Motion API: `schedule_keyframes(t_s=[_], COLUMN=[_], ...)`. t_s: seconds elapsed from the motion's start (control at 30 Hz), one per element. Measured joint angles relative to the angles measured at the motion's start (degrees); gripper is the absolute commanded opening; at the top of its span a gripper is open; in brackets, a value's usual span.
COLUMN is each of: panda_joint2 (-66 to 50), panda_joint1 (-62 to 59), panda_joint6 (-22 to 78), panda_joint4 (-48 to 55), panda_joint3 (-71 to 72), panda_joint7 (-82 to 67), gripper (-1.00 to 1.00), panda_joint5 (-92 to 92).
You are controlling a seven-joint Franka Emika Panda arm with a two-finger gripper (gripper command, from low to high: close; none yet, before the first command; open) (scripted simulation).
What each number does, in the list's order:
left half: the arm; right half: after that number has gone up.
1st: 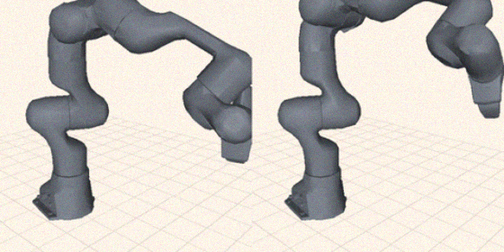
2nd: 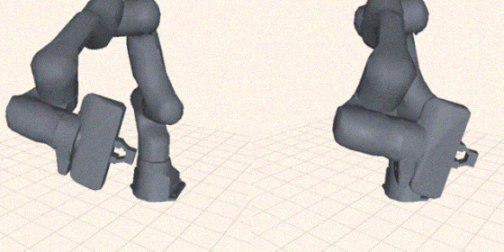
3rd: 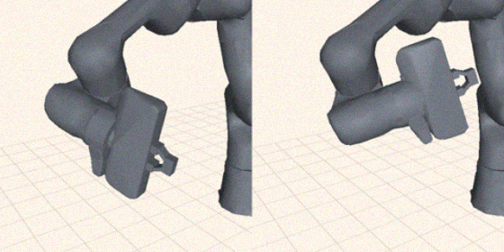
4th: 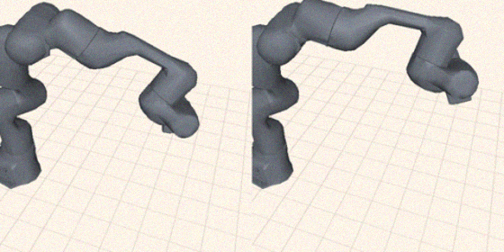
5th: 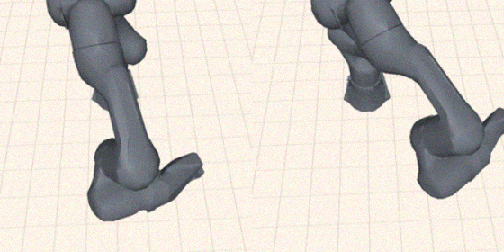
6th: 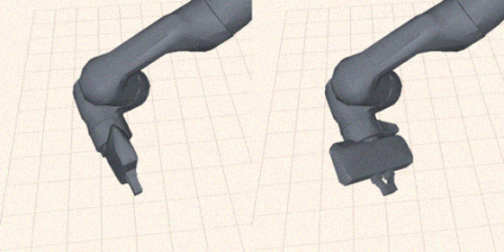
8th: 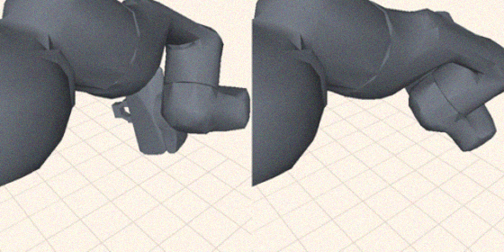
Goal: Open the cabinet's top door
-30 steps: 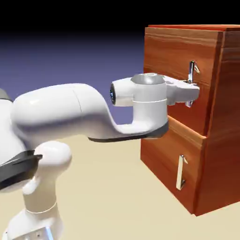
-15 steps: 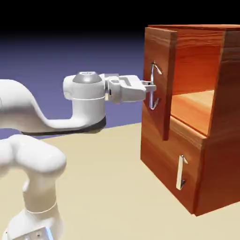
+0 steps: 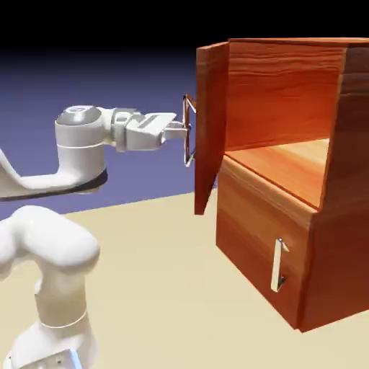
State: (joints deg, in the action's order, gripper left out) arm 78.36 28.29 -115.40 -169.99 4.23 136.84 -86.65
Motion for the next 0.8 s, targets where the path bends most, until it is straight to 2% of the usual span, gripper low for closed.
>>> schedule_keyframes(t_s=[0.43, 0.8], panda_joint2=[-9.9, -24.2], panda_joint1=[-1.3, -17.3], panda_joint6=[21.3, 41.4], panda_joint4=[9.1, 29.2], panda_joint3=[27.0, 49.7], panda_joint7=[3.2, 7.3], gripper=[-1.00, -1.00], panda_joint5=[25.2, 40.7])
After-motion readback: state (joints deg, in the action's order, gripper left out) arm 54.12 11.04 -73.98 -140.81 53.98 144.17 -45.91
